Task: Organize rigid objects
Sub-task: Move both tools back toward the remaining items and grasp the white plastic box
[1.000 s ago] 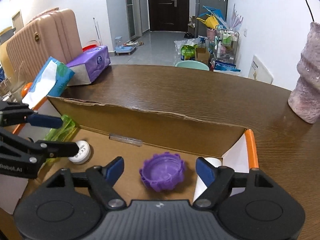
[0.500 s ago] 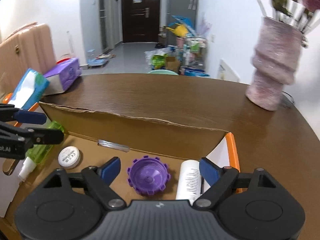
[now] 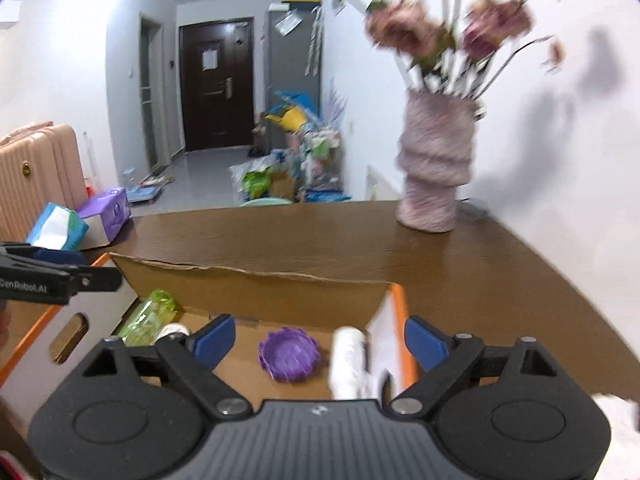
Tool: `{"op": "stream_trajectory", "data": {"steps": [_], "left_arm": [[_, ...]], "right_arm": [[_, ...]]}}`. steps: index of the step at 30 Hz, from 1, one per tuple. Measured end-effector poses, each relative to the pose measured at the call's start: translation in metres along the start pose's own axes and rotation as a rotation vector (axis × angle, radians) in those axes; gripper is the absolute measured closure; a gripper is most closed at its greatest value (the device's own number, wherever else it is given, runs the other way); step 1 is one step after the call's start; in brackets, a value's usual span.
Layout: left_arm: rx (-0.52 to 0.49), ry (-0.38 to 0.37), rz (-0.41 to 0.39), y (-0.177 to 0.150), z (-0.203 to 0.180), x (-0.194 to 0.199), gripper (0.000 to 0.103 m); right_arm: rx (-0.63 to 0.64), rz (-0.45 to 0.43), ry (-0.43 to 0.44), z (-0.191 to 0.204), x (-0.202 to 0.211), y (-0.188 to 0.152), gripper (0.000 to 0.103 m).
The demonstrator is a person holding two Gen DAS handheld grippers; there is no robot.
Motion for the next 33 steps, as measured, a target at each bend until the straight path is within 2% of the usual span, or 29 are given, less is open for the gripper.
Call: {"op": "stream_trajectory", "data": {"steps": [4,7,11,19,22,25,28,33], "left_arm": [[-0.029,0.003,-0.051,-0.007,-0.016,0.057,0.013],[-0.054,-0.013,-0.090,-0.022,-0.031,0.104,0.009],[-0.101,0.007,-0.142,-0.048,-0.048,0.159,0.007],[-0.095,0.041,-0.189,-0.115,-0.074,0.260,0.004],[-0.045,0.035,-0.185,-0.140,-0.079,0.293,0.003],[0.016,0.055,-0.161,-0.167,-0.084,0.321,0.003],[0.035,0.042,-0.167,-0.187,-0.089,0.345,0.003],[0.034,0.042,-0.142,-0.190,-0.086,0.343,0.003]], "right_arm": [[-0.021,-0.055,-0.032,0.003,0.069,-0.015,0.010],[-0.025,-0.105,-0.036,0.014,0.114,-0.034,0.006],[-0.024,-0.153,-0.027,0.033,0.164,-0.064,0.005],[-0.038,-0.235,-0.026,0.072,0.255,-0.122,0.005],[0.010,-0.252,-0.047,0.079,0.284,-0.137,0.004],[0.053,-0.269,-0.063,0.080,0.310,-0.150,0.003],[0.033,-0.287,-0.088,0.077,0.327,-0.156,0.003],[0.025,-0.316,-0.074,0.084,0.329,-0.152,0.003]]}}
Point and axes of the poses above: each gripper's, at about its wrist camera, not at the fingertips, and x roughly against the way its jaws point, z to its left, y to its top, the point moved 8 cm from there along -x, roughly the way its jaws point, and after that the axes turned 10 degrees about -z, right-handed, at the moved point
